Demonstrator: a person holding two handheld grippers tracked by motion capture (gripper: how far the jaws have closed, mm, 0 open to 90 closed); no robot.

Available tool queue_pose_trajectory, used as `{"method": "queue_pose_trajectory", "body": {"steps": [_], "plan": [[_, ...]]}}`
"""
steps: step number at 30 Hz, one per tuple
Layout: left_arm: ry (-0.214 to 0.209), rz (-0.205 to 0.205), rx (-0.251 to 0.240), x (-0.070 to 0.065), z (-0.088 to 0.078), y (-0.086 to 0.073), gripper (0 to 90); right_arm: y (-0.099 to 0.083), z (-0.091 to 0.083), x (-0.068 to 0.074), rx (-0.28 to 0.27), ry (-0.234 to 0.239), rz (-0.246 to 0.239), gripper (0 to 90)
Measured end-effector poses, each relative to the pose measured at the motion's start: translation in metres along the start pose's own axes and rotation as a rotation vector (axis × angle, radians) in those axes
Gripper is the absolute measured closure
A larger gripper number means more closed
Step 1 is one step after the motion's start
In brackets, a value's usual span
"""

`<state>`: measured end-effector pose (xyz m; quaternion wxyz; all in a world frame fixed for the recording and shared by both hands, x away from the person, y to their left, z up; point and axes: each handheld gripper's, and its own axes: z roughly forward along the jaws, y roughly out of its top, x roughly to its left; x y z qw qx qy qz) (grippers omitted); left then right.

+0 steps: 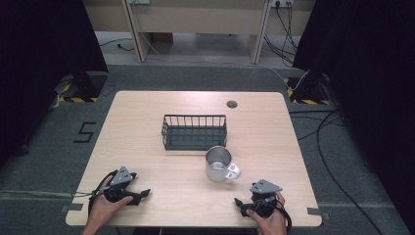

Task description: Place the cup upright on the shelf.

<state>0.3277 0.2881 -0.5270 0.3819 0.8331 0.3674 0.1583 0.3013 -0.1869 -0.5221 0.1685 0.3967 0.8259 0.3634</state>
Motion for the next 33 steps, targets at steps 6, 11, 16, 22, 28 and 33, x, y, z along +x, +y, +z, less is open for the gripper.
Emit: {"method": "queue_pose_trajectory", "body": {"steps": [6, 11, 16, 22, 28, 33], "plan": [[0.000, 0.000, 0.000, 0.000, 0.000, 0.000, 13.2, 0.000, -0.001, -0.003, -0.012, 0.012, 0.020, 15.5], [0.000, 0.000, 0.000, 0.000, 0.000, 0.000, 13.2, 0.001, -0.004, -0.003, -0.054, 0.005, 0.017, 15.7], [0.000, 0.002, 0.003, 0.000, 0.000, 0.000, 13.2, 0.004, -0.008, -0.002, -0.111, 0.009, 0.015, 15.5], [0.000, 0.001, 0.002, 0.000, -0.001, 0.000, 13.2, 0.009, -0.013, 0.001, -0.171, 0.013, 0.008, 15.4], [0.000, 0.000, 0.002, 0.000, -0.001, 0.000, 13.2, 0.015, -0.018, 0.003, -0.231, 0.010, 0.001, 15.1], [0.001, 0.000, 0.002, 0.000, -0.001, 0.000, 13.2, 0.023, -0.021, 0.006, -0.297, 0.017, 0.004, 15.1]]}}
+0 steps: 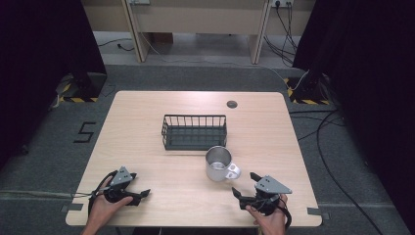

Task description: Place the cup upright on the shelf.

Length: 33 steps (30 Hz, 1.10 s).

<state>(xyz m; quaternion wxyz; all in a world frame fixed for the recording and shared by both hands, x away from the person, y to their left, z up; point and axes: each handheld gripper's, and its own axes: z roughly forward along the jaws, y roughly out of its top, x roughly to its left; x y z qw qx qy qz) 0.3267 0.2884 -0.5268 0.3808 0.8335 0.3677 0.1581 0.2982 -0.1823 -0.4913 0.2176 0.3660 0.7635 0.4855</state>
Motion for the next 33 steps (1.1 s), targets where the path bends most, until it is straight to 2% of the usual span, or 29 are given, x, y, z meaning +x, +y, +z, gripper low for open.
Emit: {"method": "queue_pose_trajectory", "body": {"steps": [1, 2, 3, 7, 11, 17, 24, 33], "plan": [[0.000, 0.000, 0.000, 0.000, 0.000, 0.000, 13.2, 0.003, 0.000, 0.001, -0.023, 0.004, 0.007, 15.1], [0.000, 0.000, 0.000, 0.000, 0.000, 0.000, 13.2, 0.003, 0.000, 0.001, -0.023, 0.004, 0.007, 15.1], [0.000, 0.000, 0.000, 0.000, 0.000, 0.000, 13.2, 0.007, 0.001, 0.003, -0.050, 0.007, 0.000, 15.1], [0.000, 0.000, 0.000, 0.000, 0.000, 0.000, 13.2, 0.015, 0.002, 0.006, -0.096, 0.008, -0.010, 15.0], [0.000, 0.000, 0.000, 0.000, 0.000, 0.000, 13.2, 0.021, 0.004, 0.008, -0.116, 0.007, -0.030, 15.0], [0.000, 0.000, 0.000, 0.000, 0.000, 0.000, 13.2, 0.028, 0.012, 0.009, -0.148, 0.006, -0.029, 14.9], [0.000, 0.000, 0.000, 0.000, 0.000, 0.000, 13.2, 0.035, 0.025, 0.009, -0.167, -0.003, -0.026, 15.0], [0.000, 0.000, 0.000, 0.000, 0.000, 0.000, 13.2, 0.042, 0.041, 0.011, -0.158, -0.017, -0.031, 14.9]]}}
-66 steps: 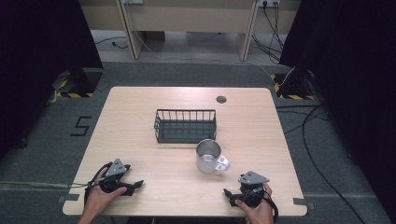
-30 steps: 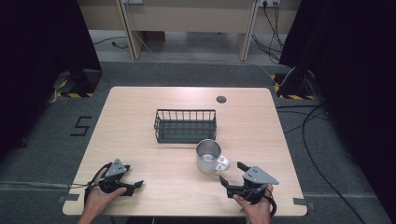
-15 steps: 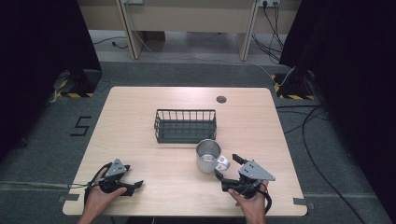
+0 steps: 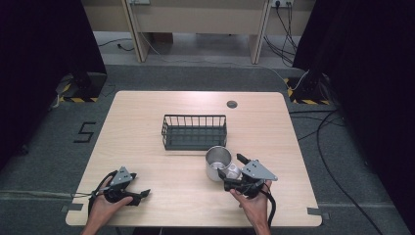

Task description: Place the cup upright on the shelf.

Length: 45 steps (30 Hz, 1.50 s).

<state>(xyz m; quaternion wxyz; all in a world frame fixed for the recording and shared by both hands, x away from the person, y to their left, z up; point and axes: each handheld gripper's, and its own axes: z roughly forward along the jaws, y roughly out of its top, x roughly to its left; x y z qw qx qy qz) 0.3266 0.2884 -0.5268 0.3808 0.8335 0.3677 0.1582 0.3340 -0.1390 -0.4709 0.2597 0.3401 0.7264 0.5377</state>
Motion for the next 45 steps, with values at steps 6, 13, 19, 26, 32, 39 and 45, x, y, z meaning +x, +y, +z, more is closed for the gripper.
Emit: {"method": "queue_pose_trajectory", "body": {"steps": [6, 13, 19, 26, 32, 39, 45], "plan": [[0.000, 0.000, 0.000, 0.000, 0.000, 0.000, 13.2, 0.001, 0.011, 0.001, 0.001, 0.005, -0.006, 14.6], [0.000, 0.000, 0.000, 0.000, 0.000, 0.000, 13.2, 0.001, 0.021, 0.002, 0.002, 0.027, 0.005, 11.6], [0.000, 0.000, 0.000, 0.000, 0.000, 0.000, 13.2, 0.001, 0.031, 0.001, 0.000, 0.030, 0.023, 6.7], [0.000, 0.000, 0.000, 0.000, 0.000, 0.000, 13.2, 0.001, 0.041, 0.002, 0.000, 0.030, 0.037, 4.4], [0.000, 0.000, 0.000, 0.000, 0.000, 0.000, 13.2, 0.002, 0.048, 0.002, 0.013, 0.034, 0.047, 3.4], [0.000, 0.000, 0.000, 0.000, 0.000, 0.000, 13.2, 0.007, 0.052, 0.003, 0.039, 0.027, 0.034, 4.3], [-0.001, 0.001, 0.000, 0.000, 0.000, 0.000, 13.2, 0.009, 0.053, 0.003, 0.057, 0.031, 0.040, 5.5]]}}
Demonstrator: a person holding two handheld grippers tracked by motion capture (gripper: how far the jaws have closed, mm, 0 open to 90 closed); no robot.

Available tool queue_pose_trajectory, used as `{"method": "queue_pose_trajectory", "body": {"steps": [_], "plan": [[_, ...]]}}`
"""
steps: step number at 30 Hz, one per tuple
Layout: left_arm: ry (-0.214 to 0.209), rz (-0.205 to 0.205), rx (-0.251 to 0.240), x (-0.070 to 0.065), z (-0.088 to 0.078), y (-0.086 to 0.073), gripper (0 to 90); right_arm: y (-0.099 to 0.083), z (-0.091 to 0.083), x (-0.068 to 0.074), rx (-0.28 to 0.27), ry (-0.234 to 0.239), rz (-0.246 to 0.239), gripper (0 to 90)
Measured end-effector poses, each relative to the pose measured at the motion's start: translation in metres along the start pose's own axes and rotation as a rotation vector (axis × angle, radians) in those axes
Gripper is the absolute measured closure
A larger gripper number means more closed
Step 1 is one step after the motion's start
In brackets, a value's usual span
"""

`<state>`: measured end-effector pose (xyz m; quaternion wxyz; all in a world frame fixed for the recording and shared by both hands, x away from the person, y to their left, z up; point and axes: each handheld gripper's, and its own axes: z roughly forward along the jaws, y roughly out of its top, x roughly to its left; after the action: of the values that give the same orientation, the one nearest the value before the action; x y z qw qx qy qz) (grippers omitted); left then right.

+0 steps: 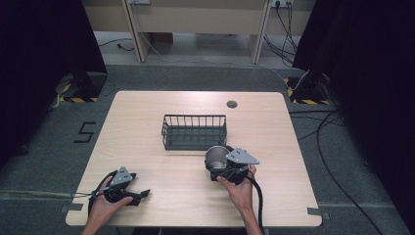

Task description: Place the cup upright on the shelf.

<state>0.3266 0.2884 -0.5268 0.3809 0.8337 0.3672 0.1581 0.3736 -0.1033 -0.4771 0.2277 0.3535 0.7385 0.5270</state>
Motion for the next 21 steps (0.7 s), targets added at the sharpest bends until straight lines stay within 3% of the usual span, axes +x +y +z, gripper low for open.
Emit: {"method": "queue_pose_trajectory", "body": {"steps": [21], "plan": [[-0.001, 0.001, 0.001, 0.000, 0.000, 0.000, 13.2, 0.013, -0.009, 0.009, -0.012, -0.010, -0.030, 6.1]]}}
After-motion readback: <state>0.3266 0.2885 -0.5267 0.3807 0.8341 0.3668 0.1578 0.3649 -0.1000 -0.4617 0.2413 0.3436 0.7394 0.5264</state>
